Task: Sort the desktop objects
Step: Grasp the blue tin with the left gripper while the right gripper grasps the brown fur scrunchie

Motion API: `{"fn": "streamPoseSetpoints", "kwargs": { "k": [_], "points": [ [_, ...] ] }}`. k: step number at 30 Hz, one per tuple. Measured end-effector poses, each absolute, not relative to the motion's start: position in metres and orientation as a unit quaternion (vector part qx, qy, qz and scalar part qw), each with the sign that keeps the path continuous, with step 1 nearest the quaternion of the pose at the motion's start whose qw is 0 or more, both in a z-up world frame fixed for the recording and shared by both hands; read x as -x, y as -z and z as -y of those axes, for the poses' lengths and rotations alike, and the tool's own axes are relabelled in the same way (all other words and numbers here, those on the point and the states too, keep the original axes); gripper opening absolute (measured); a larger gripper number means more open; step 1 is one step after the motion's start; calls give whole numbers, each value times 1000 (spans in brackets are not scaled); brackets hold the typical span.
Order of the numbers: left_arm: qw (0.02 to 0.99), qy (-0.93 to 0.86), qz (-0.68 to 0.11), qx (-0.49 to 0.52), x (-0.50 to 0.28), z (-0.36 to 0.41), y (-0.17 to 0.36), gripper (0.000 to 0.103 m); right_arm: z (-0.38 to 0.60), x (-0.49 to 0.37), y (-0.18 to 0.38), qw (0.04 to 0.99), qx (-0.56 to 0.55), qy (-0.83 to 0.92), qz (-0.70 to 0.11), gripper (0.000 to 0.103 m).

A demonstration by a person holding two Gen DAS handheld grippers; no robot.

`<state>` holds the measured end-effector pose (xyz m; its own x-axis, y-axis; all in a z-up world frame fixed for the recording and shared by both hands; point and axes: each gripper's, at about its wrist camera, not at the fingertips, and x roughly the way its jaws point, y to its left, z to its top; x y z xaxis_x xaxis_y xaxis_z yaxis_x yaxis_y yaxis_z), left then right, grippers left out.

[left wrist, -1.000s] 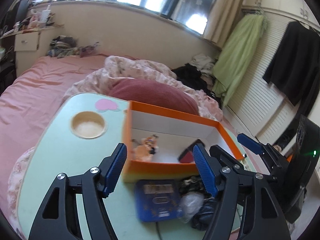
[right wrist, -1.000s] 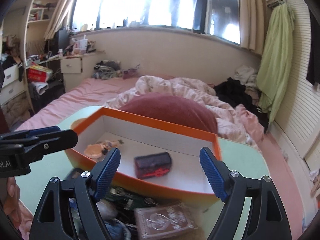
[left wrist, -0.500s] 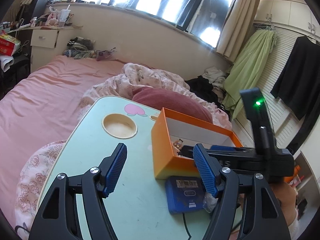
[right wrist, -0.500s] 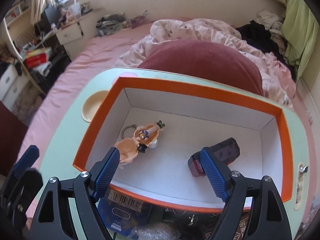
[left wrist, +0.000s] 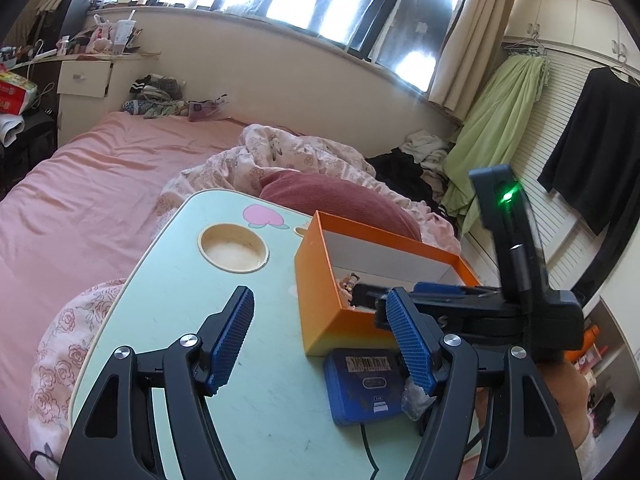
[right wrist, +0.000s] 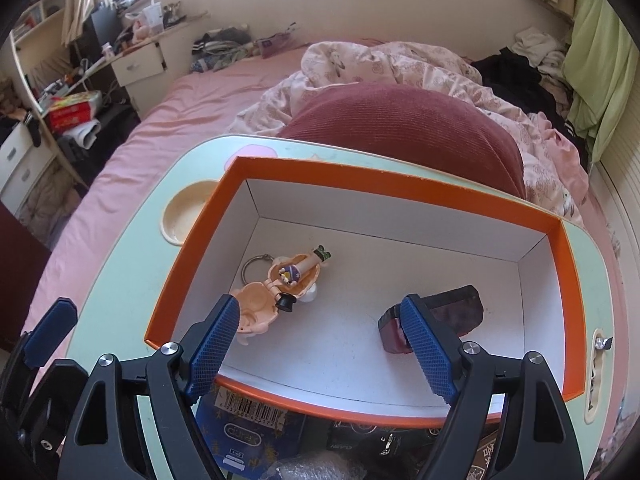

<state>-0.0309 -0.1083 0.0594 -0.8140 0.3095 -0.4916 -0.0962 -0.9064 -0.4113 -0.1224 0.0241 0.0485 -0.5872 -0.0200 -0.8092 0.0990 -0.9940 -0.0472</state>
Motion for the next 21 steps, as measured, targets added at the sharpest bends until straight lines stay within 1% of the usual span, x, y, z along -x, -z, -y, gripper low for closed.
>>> {"fn": "streamPoseSetpoints", "kwargs": {
  "k": [2,6,9,12,14,18,19,20,21],
  "points": [
    [111,-935,180,286,26,108,-58,69,-29,109,-60,45,-424,904,-35,83],
    [121,-937,139,298,10,98,-48,69,-60,55,-86,70,-348,935,-21,83],
    [147,-930,116,315,-6,81,-34,69,-95,5,-87,80,-322,943,-14,83],
    [182,-917,75,346,-15,52,-18,69,-124,-42,-63,67,-321,945,-19,83],
    [186,-912,48,361,-16,37,-10,69,-132,-53,-48,57,-329,942,-28,83],
    [133,-930,6,344,-18,22,-1,70,-140,-50,-7,32,-356,933,-35,83],
    [126,-932,4,341,-18,21,0,70,-139,-48,1,14,-349,936,-48,84],
    [120,-935,1,334,-19,20,1,71,-140,-48,4,-2,-346,937,-54,90],
    [115,-937,-6,331,-21,18,2,71,-142,-47,4,2,-347,937,-40,91]
  ]
}}
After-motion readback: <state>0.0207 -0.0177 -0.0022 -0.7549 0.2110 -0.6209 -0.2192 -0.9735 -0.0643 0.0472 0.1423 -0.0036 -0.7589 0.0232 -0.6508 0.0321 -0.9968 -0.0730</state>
